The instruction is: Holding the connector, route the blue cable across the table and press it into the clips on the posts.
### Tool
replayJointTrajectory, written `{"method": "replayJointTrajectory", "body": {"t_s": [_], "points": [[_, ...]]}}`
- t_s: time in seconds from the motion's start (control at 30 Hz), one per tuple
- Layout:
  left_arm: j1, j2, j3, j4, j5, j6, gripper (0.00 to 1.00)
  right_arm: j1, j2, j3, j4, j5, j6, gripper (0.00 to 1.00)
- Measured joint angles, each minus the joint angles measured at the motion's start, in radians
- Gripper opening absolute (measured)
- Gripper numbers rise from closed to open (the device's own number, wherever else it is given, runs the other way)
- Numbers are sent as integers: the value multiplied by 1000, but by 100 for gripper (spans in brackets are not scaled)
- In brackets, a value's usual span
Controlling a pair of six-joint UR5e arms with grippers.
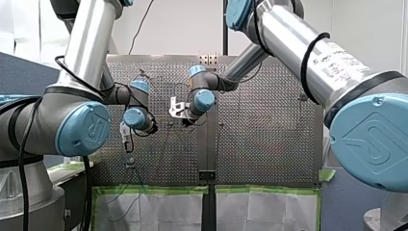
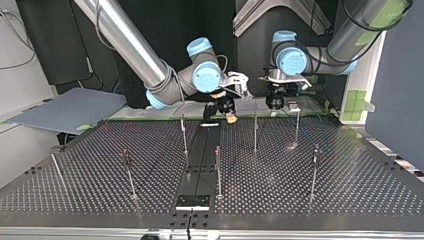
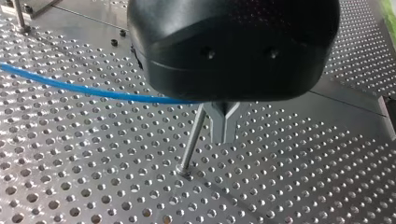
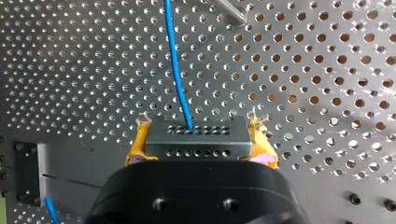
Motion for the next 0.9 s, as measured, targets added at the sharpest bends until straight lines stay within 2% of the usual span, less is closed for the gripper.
{"method": "replayJointTrajectory", "body": {"t_s": [0.13, 0.37, 0.57, 0.9], "points": [[9, -3, 15, 16, 15, -15, 2, -5, 2, 0, -14, -1, 10, 0], [19, -36, 45, 7, 50, -20, 2, -7, 16, 0, -17, -3, 13, 0], [21, -81, 59, 6, 49, -15, 2, -11, 33, 0, -19, -4, 14, 0], [32, -90, 106, -2, 50, -25, 2, -40, 35, 0, -50, -6, 16, 0]]}}
